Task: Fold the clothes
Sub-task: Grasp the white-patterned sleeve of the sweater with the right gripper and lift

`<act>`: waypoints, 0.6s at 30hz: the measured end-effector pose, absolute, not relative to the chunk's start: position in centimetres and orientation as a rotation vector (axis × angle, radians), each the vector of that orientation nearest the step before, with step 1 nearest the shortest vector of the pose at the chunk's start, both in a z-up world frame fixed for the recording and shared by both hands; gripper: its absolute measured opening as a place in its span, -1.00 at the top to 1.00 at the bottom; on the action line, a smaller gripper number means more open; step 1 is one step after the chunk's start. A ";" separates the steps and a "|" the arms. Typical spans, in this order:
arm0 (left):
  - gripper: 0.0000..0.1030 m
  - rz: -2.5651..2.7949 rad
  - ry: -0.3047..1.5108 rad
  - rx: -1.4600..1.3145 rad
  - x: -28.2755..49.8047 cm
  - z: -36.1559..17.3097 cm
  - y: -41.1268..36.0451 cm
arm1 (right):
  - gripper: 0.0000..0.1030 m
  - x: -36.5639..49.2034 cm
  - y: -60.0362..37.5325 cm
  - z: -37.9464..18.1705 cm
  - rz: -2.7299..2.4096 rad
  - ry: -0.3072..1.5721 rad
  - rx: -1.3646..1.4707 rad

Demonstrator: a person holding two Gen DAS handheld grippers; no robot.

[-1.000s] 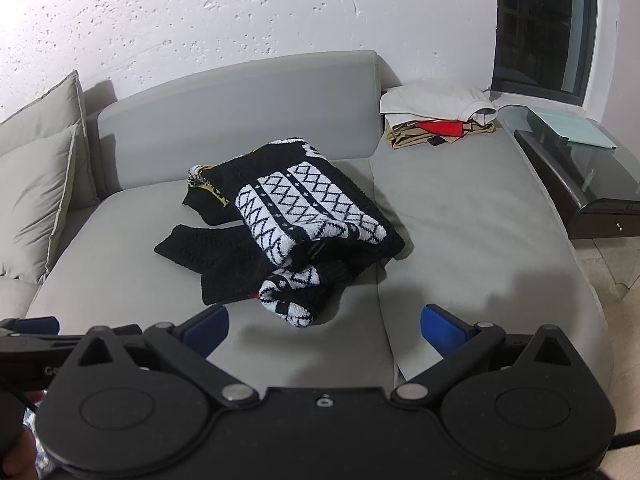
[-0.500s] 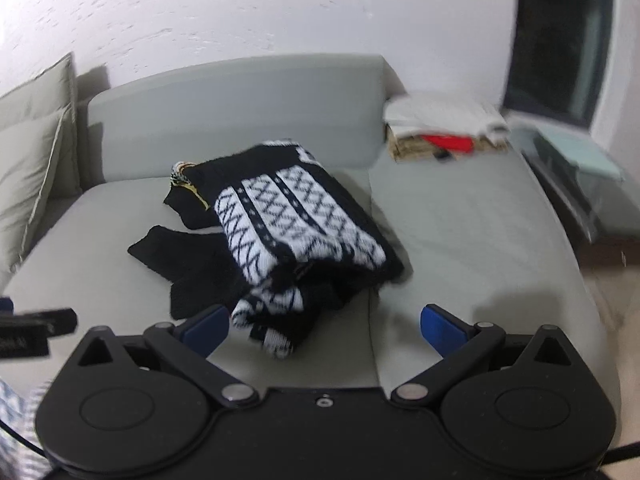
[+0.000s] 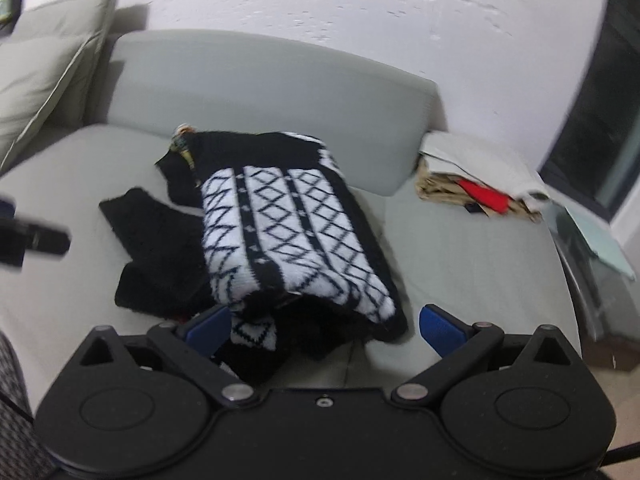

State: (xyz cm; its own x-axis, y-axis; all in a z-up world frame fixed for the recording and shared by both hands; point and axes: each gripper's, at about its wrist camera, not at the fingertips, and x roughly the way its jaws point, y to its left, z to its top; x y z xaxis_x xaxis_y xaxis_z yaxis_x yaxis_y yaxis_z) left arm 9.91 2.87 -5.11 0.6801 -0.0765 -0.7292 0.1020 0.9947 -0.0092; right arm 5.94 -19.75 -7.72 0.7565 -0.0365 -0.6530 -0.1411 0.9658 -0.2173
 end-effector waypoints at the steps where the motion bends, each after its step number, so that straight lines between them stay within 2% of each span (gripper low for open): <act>1: -0.69 -0.107 0.808 0.037 9.9 -5.0 2.8 | -0.96 6.2 -19.4 -8.0 0.077 0.701 -0.287; 9: -0.71 -0.079 0.812 0.010 9.3 -5.0 4.0 | -0.96 9.5 -15.8 -9.7 0.210 0.658 -0.433; 10: -0.71 -0.072 0.818 0.004 9.2 -5.0 4.3 | -0.79 10.4 -16.0 -9.4 0.219 0.673 -0.404; 11: -0.71 -0.063 0.821 0.003 9.1 -5.0 4.7 | -0.13 11.3 -16.2 -9.2 0.228 0.688 -0.372; 12: -0.71 -0.055 0.823 0.003 8.9 -5.0 5.0 | 0.30 12.2 -16.4 -8.9 0.236 0.704 -0.341; 13: -0.71 -0.048 0.821 0.008 8.8 -5.0 5.2 | 0.60 13.1 -16.6 -8.6 0.245 0.719 -0.309; 18: -0.71 -0.035 0.801 0.009 8.1 -4.2 6.0 | 0.65 17.3 -24.1 -1.6 -0.010 0.538 0.016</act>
